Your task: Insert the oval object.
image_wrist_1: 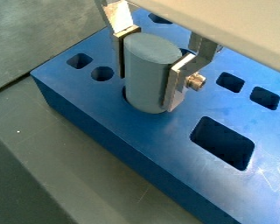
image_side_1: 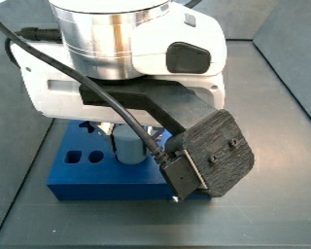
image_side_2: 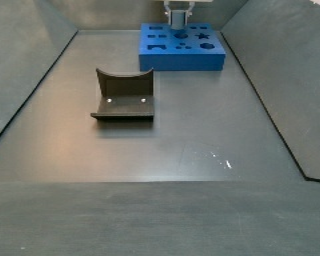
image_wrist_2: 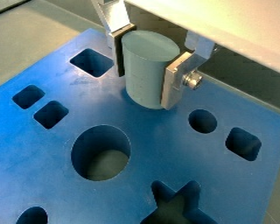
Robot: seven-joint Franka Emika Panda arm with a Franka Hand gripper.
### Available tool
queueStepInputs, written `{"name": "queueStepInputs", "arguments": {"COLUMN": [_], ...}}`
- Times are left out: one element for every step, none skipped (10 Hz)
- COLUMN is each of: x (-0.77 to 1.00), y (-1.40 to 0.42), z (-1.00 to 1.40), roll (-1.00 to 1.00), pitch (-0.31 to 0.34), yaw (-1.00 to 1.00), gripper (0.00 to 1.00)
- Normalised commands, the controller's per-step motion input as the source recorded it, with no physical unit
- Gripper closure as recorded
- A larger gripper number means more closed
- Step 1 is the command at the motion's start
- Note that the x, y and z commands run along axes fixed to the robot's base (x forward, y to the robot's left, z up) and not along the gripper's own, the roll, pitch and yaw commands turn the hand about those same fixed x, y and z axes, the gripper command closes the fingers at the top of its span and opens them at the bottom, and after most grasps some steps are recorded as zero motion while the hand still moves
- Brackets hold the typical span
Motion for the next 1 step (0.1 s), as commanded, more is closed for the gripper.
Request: {"name": "queueStepInputs", "arguments": {"x": [0.00], "y": [0.00], "z": [0.00], "roll": [0.00], "pitch": [0.000], "yaw": [0.00], "gripper": [1.00]}}
